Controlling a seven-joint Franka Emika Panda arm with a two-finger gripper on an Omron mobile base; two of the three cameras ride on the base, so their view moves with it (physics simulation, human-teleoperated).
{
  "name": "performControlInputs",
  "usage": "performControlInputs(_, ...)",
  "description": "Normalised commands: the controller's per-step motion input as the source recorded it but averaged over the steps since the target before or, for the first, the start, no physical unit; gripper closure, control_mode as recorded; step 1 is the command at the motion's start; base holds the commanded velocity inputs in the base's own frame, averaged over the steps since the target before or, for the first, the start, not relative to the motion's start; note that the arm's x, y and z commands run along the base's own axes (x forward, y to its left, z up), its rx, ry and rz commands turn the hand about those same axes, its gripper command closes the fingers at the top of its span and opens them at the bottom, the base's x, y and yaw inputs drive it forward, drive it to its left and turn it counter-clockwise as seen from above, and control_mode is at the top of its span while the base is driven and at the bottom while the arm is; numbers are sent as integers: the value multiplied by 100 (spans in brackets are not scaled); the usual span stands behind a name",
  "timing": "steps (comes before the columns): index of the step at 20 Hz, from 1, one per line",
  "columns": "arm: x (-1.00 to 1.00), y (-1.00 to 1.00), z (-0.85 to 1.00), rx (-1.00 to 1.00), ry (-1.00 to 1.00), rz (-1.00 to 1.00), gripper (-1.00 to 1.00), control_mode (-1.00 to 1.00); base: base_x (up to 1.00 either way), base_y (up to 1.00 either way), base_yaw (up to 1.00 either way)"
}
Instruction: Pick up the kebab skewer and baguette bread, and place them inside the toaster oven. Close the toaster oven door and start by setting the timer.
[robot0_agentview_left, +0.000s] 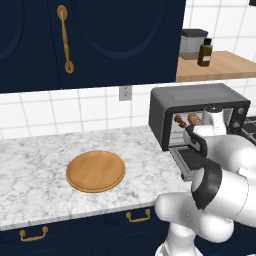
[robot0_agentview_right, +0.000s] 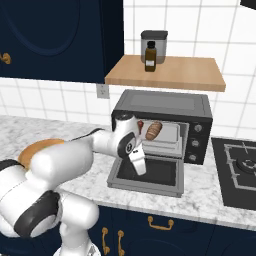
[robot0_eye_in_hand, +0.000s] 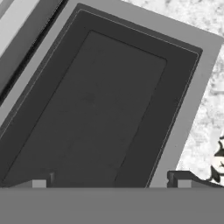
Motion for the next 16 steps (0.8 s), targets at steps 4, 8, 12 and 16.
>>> performControlInputs(4,-98,5,39,3,6,7,-100,-100,0,0,0)
performControlInputs(8,-99,7,32,2,14,26,-100,-100,0,0,0)
performControlInputs(12,-86,16,7,3,9,27,-100,-100,0,0,0)
performControlInputs(16,-23,25,-2,1,12,17,-100,-100,0,0,0)
